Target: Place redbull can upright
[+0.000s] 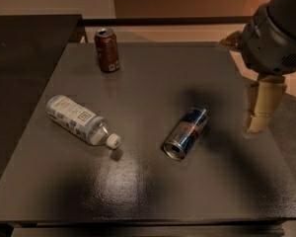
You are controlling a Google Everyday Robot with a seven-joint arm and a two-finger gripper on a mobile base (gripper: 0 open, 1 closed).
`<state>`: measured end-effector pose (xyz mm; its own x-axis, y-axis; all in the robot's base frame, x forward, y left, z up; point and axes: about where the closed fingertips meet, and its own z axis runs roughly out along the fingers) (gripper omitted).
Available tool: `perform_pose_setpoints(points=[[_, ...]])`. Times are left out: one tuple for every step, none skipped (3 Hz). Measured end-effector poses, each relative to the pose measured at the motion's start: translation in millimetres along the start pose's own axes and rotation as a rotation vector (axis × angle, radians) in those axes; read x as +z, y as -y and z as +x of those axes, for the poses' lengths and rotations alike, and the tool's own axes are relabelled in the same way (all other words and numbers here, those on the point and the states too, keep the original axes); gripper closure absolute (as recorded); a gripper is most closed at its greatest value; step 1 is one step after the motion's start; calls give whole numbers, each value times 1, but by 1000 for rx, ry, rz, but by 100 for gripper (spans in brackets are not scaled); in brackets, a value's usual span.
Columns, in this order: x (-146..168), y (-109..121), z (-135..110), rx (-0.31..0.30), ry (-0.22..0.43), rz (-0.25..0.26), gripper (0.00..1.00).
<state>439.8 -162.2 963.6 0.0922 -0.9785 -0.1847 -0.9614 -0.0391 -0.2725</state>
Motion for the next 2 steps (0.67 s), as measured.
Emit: perform_pose_setpoints(points=[[20,-8,-23,-183,16,-16,0],[43,-17,-35,-355,13,-35,0]])
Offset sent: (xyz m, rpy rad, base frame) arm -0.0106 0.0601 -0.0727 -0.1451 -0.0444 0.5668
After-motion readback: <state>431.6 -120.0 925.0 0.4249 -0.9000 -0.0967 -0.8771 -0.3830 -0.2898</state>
